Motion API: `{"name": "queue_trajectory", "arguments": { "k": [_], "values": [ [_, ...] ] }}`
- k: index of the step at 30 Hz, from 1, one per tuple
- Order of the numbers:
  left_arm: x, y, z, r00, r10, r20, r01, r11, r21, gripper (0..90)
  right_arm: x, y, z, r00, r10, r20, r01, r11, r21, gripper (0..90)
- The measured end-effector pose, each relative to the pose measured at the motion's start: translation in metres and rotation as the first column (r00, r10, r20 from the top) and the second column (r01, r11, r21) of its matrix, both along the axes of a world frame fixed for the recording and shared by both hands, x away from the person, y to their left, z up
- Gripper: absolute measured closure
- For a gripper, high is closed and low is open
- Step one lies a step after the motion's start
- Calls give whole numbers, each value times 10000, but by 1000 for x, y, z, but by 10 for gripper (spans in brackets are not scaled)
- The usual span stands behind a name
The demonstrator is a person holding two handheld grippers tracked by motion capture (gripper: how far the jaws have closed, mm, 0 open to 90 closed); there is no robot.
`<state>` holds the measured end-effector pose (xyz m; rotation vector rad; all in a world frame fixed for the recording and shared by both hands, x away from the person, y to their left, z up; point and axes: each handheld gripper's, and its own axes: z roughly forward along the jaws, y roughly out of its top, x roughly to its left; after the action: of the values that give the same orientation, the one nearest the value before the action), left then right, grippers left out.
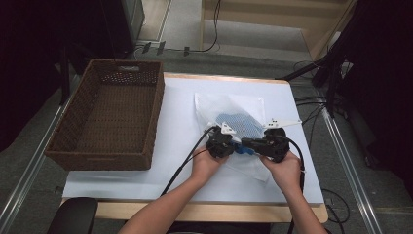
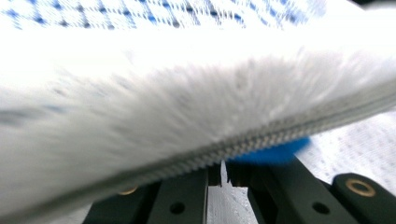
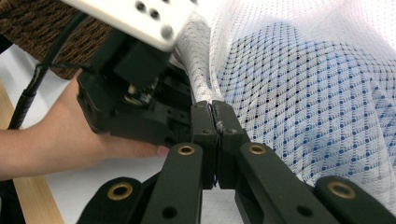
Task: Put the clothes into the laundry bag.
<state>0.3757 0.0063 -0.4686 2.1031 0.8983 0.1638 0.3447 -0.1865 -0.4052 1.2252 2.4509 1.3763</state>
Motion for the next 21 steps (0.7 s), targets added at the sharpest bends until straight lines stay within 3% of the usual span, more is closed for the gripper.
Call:
{"name": "queue_trajectory", "arguments": {
  "k": [6, 13, 16, 21],
  "values": [
    [9, 3, 12, 9998, 188, -96, -194, 9979, -616, 886, -1, 0, 1, 10000, 8, 5, -8, 10000, 61, 900],
    [20, 0, 9, 9976, 662, 192, -654, 9970, -403, 885, 0, -3, 0, 9999, -102, -48, 102, 9999, 32, 900],
    [25, -1, 4, 9944, 1039, 182, -1030, 9938, -428, 885, 1, -4, -2, 9999, -138, -96, 138, 9999, 50, 900],
    [31, -1, -1, 9868, 1563, 422, -1563, 9877, -47, 879, 1, -4, -3, 9998, -130, -147, 131, 9999, 17, 900]
  ]
}}
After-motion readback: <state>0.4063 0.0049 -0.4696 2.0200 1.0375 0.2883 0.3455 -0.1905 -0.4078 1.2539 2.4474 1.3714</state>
